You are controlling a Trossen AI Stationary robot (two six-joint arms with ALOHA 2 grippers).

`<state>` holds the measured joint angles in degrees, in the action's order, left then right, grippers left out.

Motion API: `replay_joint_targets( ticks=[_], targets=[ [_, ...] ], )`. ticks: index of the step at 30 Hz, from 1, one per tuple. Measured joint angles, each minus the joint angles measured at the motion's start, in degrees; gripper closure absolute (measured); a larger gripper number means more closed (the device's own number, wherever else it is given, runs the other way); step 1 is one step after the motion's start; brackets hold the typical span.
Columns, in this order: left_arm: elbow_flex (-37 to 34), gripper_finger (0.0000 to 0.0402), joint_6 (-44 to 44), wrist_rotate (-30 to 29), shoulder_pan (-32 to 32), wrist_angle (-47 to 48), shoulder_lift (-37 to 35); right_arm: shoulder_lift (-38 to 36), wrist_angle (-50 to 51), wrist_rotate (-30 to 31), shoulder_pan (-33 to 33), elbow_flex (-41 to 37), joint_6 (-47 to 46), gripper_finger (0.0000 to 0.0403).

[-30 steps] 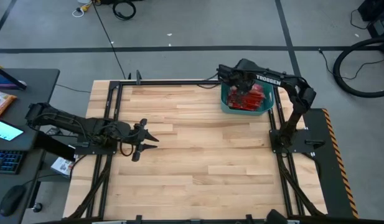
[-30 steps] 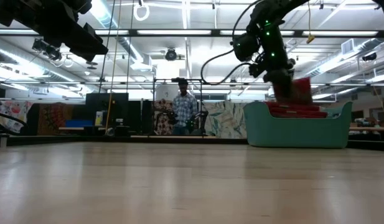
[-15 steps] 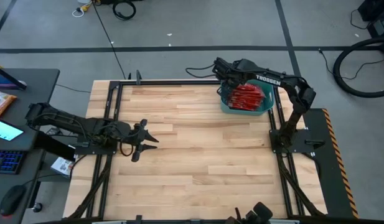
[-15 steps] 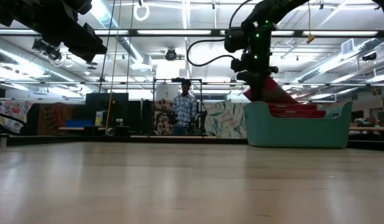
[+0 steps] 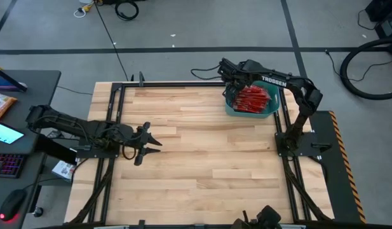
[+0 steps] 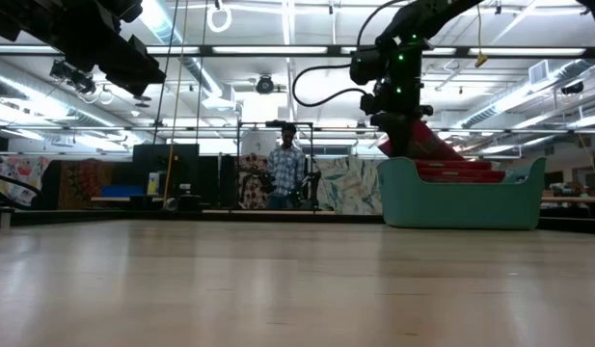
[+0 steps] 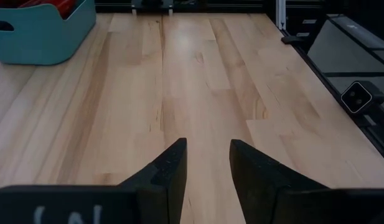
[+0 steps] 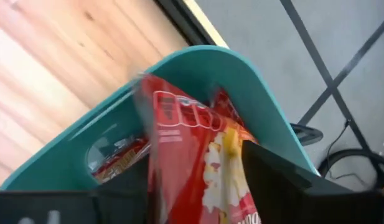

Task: Sort popcorn bags into baskets
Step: Put the red popcorn bag into the blue bin, then return to Home Position

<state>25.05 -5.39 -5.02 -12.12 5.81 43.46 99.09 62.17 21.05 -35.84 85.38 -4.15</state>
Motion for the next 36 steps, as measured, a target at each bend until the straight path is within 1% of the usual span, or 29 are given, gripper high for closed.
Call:
replay_joint_targets(
  ticks=[5,8,10,14,20,22,25,30,32,34,36],
  targets=[
    [0.01,0.0276,0.0,0.01,0.0,0.0,0.0,-0.98,-0.67,-0.2,-1.47,-0.04,-3.25,0.0169],
    [0.01,0.0276,0.04,0.0,0.0,-0.04,0.0,-1.34,-4.37,-4.56,-2.32,-0.02,-3.67,0.0154],
    [0.01,0.0276,0.04,0.0,0.0,-0.12,0.0,-1.27,-5.21,-5.4,-2.65,-0.02,-4.39,0.0149],
    [0.01,0.0276,0.02,0.0,0.0,-0.12,0.0,-0.84,-2.64,1.49,-3.01,0.0,-9.85,0.0148],
    [0.01,0.0276,-0.22,0.0,0.0,-0.17,0.0,-0.74,5.28,6.47,-4.09,-0.04,-15.49,0.0158],
    [0.01,0.0276,-0.22,0.0,0.0,-0.63,0.0,-0.74,5.88,5.46,-4.21,-0.04,-15.72,0.0159],
    [0.01,0.0276,-0.22,0.0,0.0,-1.72,0.0,-0.74,2.89,1.85,-4.25,-0.04,-14.53,0.016],
    [0.01,0.0276,-0.3,0.02,0.0,-2.57,0.0,-0.74,-2.08,1.51,-3.95,-0.04,-10.13,0.016],
    [0.01,0.0276,-0.02,1.02,0.0,-2.61,-0.01,-0.77,-3.29,-0.5,-3.57,-0.04,-7.96,0.016],
    [0.01,0.0276,1.27,2.38,0.0,-2.35,-0.93,-0.85,-3.61,-2.71,-2.7,-0.04,-6.63,0.0161],
    [0.01,0.0276,1.74,2.93,-0.21,-2.56,-3.81,-0.85,-3.26,-3.77,-1.42,-0.04,-5.46,0.0161]
  ],
)
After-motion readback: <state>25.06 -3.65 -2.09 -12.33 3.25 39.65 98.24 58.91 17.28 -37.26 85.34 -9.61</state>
